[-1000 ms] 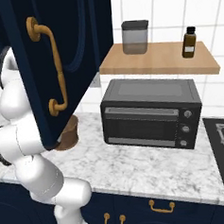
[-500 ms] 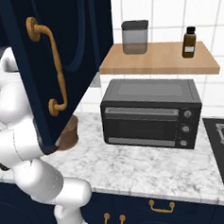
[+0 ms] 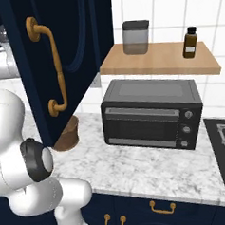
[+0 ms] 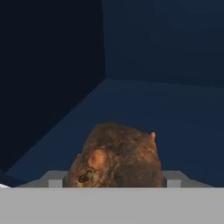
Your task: Open the cabinet, pick up the bread from the cabinet and place it in the basket. Then move the basket to the dining counter.
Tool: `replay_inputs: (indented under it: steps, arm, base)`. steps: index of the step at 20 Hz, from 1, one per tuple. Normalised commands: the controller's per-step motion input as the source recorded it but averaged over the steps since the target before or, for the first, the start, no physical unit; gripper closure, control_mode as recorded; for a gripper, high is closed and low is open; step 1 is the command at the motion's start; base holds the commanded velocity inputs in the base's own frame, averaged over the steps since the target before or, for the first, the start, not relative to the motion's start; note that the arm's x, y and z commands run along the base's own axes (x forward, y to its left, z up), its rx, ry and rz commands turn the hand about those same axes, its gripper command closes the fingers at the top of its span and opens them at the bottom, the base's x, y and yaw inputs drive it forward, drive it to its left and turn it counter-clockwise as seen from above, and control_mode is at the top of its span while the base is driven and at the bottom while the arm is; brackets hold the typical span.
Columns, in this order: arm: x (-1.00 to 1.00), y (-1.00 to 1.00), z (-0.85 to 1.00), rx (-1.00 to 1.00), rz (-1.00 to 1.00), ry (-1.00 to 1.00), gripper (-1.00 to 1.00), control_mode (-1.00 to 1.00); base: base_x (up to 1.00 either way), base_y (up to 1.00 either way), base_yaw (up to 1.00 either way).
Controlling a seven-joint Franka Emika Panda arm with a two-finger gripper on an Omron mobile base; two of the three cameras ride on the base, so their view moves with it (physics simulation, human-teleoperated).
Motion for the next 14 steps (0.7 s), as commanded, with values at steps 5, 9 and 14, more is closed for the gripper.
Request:
replay_inputs:
  steps: [5, 9, 14]
  arm:
    - [-1.0, 0.0, 0.25, 0.0, 0.0, -0.01, 1.0, -1.0]
    - [-1.0, 0.0, 0.14, 0.0, -0.03, 0.0, 1.0, -1.0]
    - [-1.0, 0.0, -0.07, 0.0, -0.11, 0.0, 1.0, -1.0]
  base:
    - [0.0, 0.0, 0.0]
    - [0.0, 0.0, 0.0]
    - [0.0, 0.0, 0.0]
